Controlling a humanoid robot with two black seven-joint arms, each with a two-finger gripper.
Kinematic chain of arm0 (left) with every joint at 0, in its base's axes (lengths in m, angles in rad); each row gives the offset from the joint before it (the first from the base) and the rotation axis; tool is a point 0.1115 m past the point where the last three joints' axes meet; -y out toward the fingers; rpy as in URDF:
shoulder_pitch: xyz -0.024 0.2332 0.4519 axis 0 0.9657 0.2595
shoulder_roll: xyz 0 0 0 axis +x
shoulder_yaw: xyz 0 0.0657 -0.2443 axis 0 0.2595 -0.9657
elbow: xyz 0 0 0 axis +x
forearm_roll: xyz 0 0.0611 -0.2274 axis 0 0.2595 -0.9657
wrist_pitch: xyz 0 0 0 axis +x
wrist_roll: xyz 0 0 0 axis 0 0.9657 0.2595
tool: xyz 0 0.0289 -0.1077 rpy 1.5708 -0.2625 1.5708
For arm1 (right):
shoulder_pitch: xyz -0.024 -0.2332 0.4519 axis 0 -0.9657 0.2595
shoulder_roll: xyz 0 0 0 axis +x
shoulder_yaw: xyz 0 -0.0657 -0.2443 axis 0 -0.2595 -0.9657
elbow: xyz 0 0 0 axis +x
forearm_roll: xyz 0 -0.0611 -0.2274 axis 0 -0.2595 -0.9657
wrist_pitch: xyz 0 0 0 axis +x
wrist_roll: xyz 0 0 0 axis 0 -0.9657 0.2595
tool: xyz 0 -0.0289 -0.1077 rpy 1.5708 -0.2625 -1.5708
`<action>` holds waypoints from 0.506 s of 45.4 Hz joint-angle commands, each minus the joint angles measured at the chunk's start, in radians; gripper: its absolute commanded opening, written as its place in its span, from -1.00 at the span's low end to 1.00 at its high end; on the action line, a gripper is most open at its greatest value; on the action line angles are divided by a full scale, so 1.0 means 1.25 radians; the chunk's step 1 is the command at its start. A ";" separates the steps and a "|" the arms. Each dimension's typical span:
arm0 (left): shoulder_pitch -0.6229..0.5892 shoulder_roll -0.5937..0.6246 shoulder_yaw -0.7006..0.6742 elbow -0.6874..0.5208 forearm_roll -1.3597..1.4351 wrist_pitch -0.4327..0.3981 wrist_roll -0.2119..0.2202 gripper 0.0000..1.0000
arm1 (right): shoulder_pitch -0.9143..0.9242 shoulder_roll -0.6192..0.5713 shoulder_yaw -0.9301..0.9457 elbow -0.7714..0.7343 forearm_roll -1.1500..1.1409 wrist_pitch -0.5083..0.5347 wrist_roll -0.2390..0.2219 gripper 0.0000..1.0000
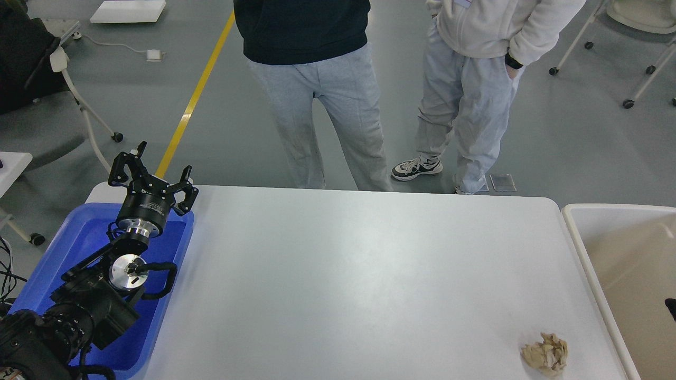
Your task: Tidy desktop
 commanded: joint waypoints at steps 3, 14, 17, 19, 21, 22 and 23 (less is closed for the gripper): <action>0.000 0.000 0.000 0.000 0.000 0.000 0.000 1.00 | 0.251 -0.044 -0.081 -0.015 -0.024 0.002 -0.001 1.00; 0.000 0.000 0.000 0.000 0.000 -0.001 0.000 1.00 | 0.200 -0.037 -0.086 -0.026 -0.020 -0.003 -0.001 1.00; 0.000 0.000 0.000 0.000 0.000 -0.001 -0.001 1.00 | 0.186 -0.044 -0.082 -0.040 -0.010 -0.001 -0.001 1.00; 0.000 0.000 0.000 0.000 0.000 -0.001 -0.001 1.00 | 0.175 -0.050 -0.076 -0.047 -0.008 0.008 -0.001 1.00; 0.000 0.000 0.000 0.000 0.000 -0.001 0.000 1.00 | 0.165 -0.064 -0.067 -0.046 -0.006 0.015 -0.001 1.00; 0.000 0.000 0.000 0.000 0.000 -0.001 0.000 1.00 | 0.164 -0.073 -0.059 -0.045 -0.006 0.024 -0.001 1.00; 0.000 0.000 0.000 0.000 0.000 -0.001 0.000 1.00 | 0.164 -0.082 -0.045 -0.045 -0.005 0.035 -0.001 1.00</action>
